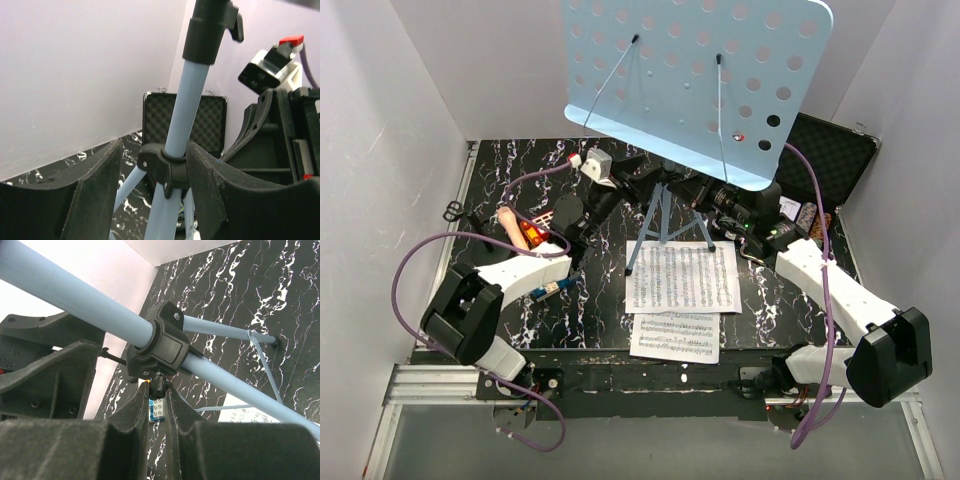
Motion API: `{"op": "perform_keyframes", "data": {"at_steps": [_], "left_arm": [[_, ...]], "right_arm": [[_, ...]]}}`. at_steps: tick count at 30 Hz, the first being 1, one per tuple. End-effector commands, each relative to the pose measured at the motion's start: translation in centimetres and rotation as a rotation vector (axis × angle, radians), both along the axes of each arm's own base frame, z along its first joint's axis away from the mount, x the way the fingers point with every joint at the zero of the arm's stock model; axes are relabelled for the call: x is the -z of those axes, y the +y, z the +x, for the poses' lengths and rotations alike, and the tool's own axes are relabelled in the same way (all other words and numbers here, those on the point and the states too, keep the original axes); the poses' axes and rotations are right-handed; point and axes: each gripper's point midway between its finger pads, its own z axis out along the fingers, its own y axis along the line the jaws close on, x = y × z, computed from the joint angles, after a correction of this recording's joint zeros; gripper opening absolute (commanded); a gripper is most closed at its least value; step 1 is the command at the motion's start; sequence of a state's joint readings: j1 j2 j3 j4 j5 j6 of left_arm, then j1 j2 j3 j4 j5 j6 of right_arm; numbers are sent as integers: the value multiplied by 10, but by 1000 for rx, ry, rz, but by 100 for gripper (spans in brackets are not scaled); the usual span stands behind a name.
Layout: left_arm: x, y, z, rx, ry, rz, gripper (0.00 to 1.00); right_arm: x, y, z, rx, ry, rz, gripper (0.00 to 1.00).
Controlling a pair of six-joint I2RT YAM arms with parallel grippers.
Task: Pack up the instrument practice props
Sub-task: Unscrew the knob on the music stand, then place the music stand at the center of the board.
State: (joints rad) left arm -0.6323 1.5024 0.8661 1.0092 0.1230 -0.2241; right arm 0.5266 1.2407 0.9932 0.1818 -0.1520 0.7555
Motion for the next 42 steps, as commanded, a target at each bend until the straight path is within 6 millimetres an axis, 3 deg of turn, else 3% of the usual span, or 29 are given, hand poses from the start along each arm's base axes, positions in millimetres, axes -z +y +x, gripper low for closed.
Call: {"op": "perform_keyframes", "data": {"at_steps": [1,6,10,17,26,29,32,37,42], "left_arm": [[-52,-3,-7,44,-108,-130,54],[-57,-14,-3,79,-117,-147,54],[-54,-22,1,97,-115,-148,53],[-42,-34,8,119,-102,-144,54],[-56,-43,11,133,-134,-186,52],[-63,-45,11,140,-148,-192,45],[-64,-49,12,148,-152,-183,25],[-56,-52,12,150,-150,-147,0],[-53,-50,11,131,-156,-101,0]], "right_arm": [[-7,-7,-1,-1,-18,-28,22],[-4,-10,-3,5,-6,-24,43],[3,-13,-7,12,5,-25,54],[30,-24,-17,32,35,-61,56],[70,-36,-31,32,55,-144,55],[77,-40,-32,41,45,-170,53],[82,-41,-30,47,41,-206,50],[81,-41,-24,110,-58,-303,49],[68,-30,-25,162,-280,-336,50]]}}
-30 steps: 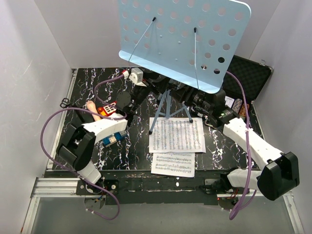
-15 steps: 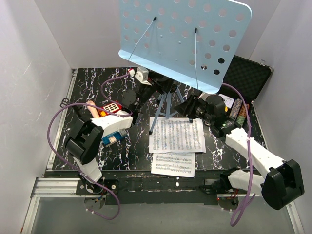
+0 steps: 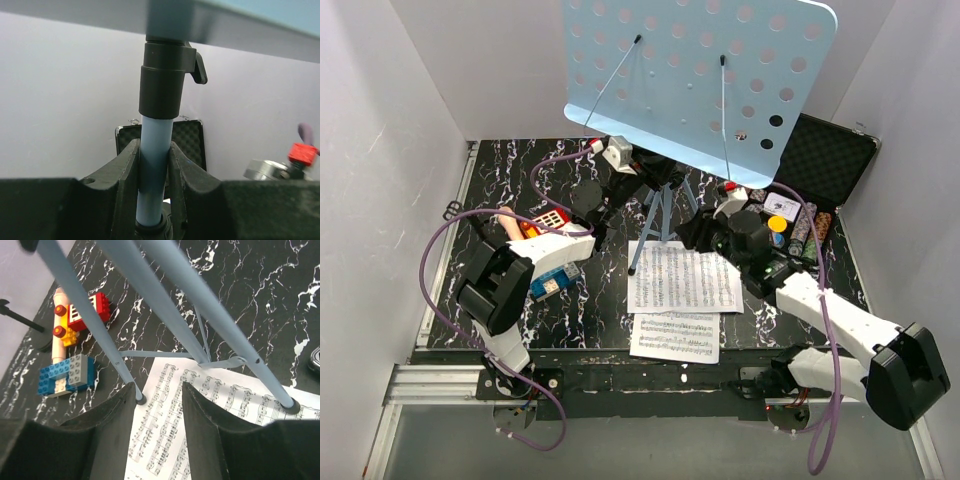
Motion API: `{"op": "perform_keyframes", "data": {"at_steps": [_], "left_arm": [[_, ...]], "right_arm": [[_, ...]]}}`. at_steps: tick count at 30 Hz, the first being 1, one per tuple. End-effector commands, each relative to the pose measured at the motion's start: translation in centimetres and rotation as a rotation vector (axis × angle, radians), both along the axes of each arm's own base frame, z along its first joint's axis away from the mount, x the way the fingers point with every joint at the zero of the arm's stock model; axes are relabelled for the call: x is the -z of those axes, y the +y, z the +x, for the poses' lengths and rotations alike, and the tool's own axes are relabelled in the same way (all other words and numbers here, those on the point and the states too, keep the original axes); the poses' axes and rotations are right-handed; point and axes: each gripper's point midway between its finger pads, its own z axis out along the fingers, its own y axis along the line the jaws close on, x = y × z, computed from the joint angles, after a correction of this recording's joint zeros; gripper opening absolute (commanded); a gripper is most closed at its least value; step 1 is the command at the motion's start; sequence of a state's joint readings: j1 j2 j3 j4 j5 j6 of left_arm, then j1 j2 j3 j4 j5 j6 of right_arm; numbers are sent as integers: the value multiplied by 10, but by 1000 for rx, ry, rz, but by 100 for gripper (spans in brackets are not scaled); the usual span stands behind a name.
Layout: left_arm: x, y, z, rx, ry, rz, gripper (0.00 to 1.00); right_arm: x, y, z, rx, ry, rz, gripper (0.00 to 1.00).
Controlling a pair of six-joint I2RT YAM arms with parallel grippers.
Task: Pack up the instrument practice props
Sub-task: Place the music stand at the center of the board.
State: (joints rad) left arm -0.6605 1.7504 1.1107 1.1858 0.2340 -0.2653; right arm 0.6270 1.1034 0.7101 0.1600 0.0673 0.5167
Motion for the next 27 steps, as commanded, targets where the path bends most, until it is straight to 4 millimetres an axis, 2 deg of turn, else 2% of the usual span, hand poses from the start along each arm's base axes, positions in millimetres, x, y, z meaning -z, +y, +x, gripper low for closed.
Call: {"op": "perform_keyframes", "data": {"at_steps": [1,7,11,14,18,21,22,24,27], "left_arm": [[-18,6,-2,-28,-13,-8,0],[-22,8,0,-60,-21,30,0],[-21,4,-1,-55,-12,36,0],[-23,5,-1,-65,-6,34,0],[-24,6,-3,-73,-12,45,0],[-24,5,-5,-69,-18,57,0],[-24,6,-5,-69,-20,60,0],[-25,8,-7,-71,-22,58,0],[-29,11,-7,-88,-27,51,0]], "right_arm": [[-29,1,11,64,-285,-48,50],[-31,14,35,119,-349,-98,50],[-38,19,58,204,-412,-81,51],[-33,28,73,238,-418,-88,54],[-37,41,85,261,-447,-77,60],[-32,49,93,258,-441,-92,61],[-32,52,94,253,-443,-95,59],[-36,55,97,245,-453,-104,49],[-40,57,96,232,-464,-105,21]]}}
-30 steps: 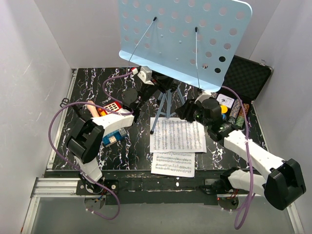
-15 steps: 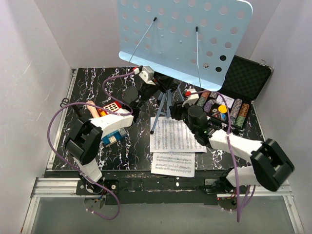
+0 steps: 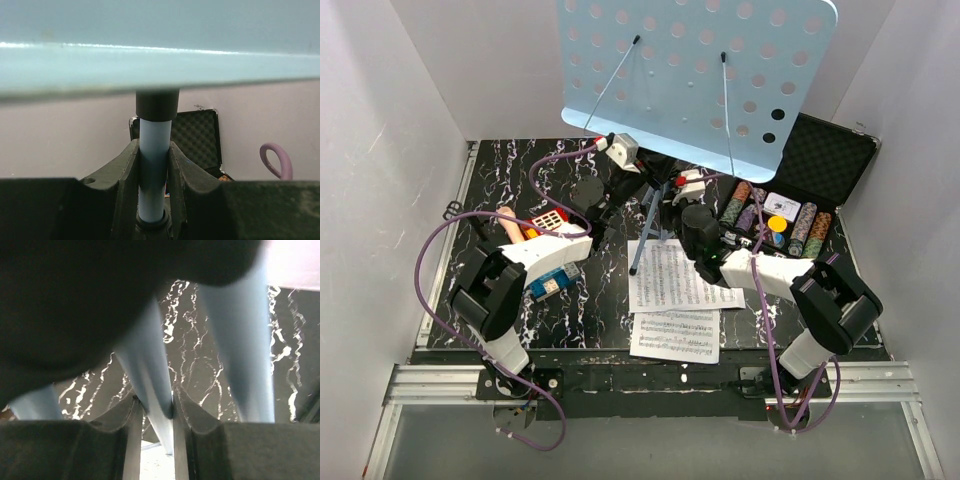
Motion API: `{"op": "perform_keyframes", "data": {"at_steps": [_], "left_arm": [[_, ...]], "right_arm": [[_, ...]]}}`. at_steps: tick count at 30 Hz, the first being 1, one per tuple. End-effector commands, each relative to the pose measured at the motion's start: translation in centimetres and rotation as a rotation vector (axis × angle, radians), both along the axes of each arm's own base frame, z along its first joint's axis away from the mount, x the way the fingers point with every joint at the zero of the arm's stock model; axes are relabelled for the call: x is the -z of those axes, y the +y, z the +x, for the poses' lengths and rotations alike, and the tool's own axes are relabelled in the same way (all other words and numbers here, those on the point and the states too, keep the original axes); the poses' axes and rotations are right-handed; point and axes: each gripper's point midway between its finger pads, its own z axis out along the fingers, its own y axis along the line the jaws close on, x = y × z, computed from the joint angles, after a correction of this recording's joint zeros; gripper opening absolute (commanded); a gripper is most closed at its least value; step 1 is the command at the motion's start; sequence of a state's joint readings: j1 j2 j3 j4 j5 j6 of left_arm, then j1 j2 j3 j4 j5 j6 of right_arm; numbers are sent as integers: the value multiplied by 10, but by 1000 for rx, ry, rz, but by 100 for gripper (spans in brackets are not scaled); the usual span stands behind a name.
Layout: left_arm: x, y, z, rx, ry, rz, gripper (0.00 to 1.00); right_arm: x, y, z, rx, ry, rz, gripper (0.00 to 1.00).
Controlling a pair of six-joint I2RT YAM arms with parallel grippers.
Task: Pack up the instrument practice props
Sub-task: Place the music stand at the center of the board.
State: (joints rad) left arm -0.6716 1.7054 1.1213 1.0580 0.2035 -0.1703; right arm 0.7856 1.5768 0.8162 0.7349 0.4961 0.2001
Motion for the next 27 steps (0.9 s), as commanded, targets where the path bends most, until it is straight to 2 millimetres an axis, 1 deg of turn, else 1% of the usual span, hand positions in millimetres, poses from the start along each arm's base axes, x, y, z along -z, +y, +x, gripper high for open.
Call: {"op": "perform_keyframes", "data": {"at_steps": [1,2,3,4,8,12,19,24,27], "left_arm": [[-34,12,-10,-32,-39,-33,0],[-35,12,-10,-39,-44,-33,0],[-38,13,-10,-41,-49,-34,0],[-43,13,-10,-43,-57,-36,0],[-64,17,-12,-57,-93,-61,0],[-93,24,-17,-73,-138,-92,0],[-130,36,-30,-87,-193,-113,0],[-145,44,-42,-79,-206,-133,0],[-153,50,-48,-82,-206,-147,0]], "right_arm": [[-55,7,9,6,-127,93,14],[-57,6,9,7,-133,88,8],[-63,5,9,10,-147,86,4],[-65,3,9,12,-154,80,1],[-91,-1,4,11,-198,95,1],[-118,-5,-3,7,-230,108,1],[-167,0,-22,-21,-286,97,1],[-183,5,-36,-23,-305,84,1],[-189,7,-45,-32,-308,40,1]]}}
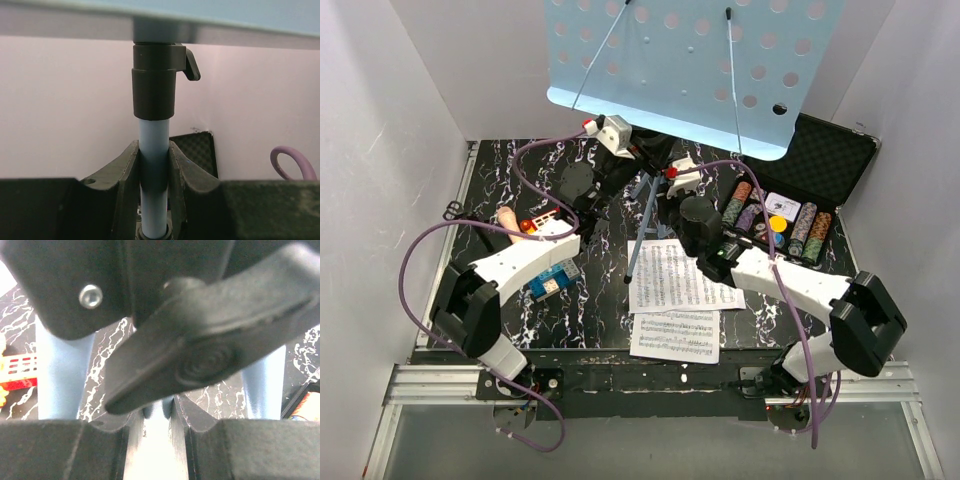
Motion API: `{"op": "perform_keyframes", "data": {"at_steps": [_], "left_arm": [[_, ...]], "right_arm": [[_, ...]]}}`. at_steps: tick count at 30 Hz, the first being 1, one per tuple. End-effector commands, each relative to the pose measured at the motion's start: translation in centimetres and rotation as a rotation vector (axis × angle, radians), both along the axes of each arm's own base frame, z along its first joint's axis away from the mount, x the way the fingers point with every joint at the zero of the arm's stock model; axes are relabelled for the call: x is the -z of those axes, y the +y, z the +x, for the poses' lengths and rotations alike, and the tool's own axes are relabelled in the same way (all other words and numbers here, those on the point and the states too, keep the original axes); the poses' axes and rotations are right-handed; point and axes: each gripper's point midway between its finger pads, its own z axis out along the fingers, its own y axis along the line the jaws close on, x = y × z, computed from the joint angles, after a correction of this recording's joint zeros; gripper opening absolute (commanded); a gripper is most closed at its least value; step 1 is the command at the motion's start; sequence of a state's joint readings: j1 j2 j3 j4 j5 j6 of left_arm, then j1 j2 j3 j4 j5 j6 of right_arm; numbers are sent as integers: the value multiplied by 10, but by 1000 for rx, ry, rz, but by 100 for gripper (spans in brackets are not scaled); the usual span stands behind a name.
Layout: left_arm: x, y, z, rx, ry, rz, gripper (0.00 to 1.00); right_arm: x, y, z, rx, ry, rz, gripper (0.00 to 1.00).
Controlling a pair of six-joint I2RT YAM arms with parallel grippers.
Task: Pack up the instrument practice props
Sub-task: Place the music stand at the center of the board.
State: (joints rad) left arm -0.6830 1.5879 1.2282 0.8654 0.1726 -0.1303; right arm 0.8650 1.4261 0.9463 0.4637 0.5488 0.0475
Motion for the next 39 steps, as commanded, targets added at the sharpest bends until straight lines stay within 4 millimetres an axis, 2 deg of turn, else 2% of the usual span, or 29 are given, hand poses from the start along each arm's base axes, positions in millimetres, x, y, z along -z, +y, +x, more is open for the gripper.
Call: {"op": "perform_keyframes", "data": {"at_steps": [1,6,11,16,19,21,26,31,38,39], "left_arm": [[-90,38,-36,-42,-164,-134,0],[-100,50,-50,-48,-111,-112,0],[-95,62,-64,-49,-25,-50,0],[-71,69,-76,-36,84,20,0],[-49,71,-80,-27,156,49,0],[-26,72,-79,-30,210,73,0],[8,72,-79,-33,287,83,0],[37,63,-68,-31,350,114,0],[89,47,-53,-24,472,164,0],[91,47,-53,-27,474,155,0]], "right_arm": [[-128,2,-24,-27,-233,173,1],[-133,9,-64,-159,-125,145,1],[-118,2,-105,-244,44,127,1],[-103,6,-141,-306,182,152,1],[-84,15,-161,-342,261,151,1],[-71,21,-172,-358,306,157,1],[-40,26,-183,-355,402,178,1],[-21,29,-187,-339,472,217,1],[-3,33,-194,-333,543,285,1],[-4,31,-192,-323,535,294,1]]}}
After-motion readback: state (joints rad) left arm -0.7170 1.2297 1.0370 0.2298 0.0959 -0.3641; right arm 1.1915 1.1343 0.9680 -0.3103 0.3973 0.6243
